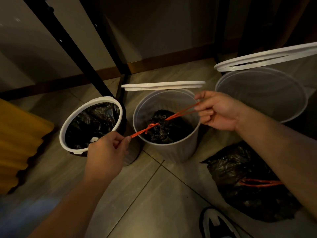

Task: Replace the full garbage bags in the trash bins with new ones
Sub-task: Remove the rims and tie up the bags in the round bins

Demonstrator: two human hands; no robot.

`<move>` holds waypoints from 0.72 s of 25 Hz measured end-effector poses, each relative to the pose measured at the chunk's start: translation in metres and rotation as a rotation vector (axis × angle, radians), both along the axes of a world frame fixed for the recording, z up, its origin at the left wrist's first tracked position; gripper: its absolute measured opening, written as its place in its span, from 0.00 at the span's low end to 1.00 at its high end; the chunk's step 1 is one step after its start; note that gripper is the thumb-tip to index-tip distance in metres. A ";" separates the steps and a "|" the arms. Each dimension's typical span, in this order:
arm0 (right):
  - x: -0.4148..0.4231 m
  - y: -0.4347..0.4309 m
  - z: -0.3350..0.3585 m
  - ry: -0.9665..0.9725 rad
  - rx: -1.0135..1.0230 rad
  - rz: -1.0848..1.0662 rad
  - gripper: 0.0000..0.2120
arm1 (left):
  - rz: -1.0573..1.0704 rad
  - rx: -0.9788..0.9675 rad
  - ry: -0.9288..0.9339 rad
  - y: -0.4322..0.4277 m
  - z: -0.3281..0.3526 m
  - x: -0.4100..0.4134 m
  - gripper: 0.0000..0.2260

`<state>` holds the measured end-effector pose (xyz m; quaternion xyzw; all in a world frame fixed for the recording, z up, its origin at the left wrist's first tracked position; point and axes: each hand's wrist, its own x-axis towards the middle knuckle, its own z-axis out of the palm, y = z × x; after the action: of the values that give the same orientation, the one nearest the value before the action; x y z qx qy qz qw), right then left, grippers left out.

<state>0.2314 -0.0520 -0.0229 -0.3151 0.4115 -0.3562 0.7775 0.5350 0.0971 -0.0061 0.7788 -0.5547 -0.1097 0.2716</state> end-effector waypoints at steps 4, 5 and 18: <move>-0.002 -0.003 -0.011 0.422 -0.274 -0.131 0.15 | -0.009 0.059 -0.052 -0.006 -0.003 0.007 0.10; -0.004 -0.003 -0.012 0.621 -0.437 -0.125 0.13 | -0.011 0.070 -0.058 -0.007 -0.004 0.009 0.10; -0.027 0.002 -0.008 1.436 -1.153 0.044 0.05 | -0.041 0.123 -0.093 -0.019 -0.021 0.012 0.10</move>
<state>0.2046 -0.0498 -0.0310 -0.8070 0.5479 -0.2105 0.0647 0.5472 0.0785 -0.0266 0.7867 -0.5748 -0.1131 0.1949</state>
